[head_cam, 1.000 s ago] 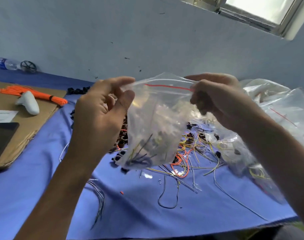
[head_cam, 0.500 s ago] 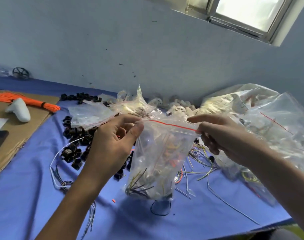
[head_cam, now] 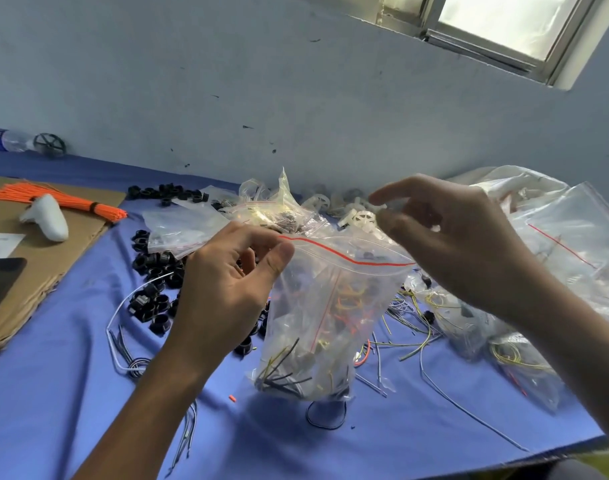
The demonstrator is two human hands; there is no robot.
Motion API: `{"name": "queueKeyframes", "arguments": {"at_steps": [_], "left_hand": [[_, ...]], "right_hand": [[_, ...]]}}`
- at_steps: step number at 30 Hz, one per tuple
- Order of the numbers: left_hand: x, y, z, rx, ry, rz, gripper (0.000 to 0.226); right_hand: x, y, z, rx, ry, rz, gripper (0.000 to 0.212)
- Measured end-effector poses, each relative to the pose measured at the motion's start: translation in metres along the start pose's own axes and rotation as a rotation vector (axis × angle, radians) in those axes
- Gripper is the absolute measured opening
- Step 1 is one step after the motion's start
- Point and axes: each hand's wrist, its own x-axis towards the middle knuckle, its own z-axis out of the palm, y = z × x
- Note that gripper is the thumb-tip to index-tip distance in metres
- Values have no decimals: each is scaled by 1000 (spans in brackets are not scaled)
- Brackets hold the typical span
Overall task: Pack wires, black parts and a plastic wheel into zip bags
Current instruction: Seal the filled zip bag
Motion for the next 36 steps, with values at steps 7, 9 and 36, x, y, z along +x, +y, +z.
{"name": "queueKeyframes", "arguments": {"at_steps": [7, 9, 36], "left_hand": [[-3, 5, -1, -14, -45, 26, 12], [-3, 5, -1, -26, -43, 25, 11], [1, -7, -8, -97, -98, -46, 13]], "right_hand": [[17, -31, 26, -165, -351, -244, 20], [19, -34, 33, -170, -367, -264, 14], [5, -6, 41, -183, -131, -229, 8]]}}
